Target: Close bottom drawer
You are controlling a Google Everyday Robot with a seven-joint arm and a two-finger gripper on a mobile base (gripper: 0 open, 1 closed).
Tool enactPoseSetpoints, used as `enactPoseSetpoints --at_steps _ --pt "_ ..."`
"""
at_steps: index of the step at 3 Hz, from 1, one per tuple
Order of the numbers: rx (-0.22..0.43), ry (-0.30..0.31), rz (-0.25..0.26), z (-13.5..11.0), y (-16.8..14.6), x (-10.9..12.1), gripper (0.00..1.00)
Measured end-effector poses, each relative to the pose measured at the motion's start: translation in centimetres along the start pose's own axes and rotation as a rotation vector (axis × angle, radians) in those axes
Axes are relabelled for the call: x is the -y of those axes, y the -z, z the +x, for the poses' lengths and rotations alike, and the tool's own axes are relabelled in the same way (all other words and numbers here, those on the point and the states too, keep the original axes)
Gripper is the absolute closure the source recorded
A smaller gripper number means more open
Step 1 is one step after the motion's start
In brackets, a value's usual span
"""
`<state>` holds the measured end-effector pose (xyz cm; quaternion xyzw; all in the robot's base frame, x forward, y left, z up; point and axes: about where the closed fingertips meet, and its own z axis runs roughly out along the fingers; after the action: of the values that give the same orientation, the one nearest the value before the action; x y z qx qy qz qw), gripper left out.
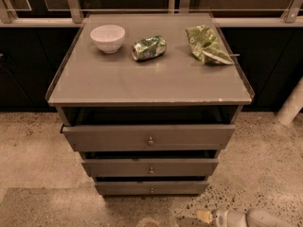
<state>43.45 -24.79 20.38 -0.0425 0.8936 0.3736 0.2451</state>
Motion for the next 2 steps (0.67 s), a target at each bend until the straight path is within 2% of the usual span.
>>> enactPoseSetpoints --at_steps 2 --pt "-0.015 -0.011 0.001 0.51 0.61 -0.17 0.34"
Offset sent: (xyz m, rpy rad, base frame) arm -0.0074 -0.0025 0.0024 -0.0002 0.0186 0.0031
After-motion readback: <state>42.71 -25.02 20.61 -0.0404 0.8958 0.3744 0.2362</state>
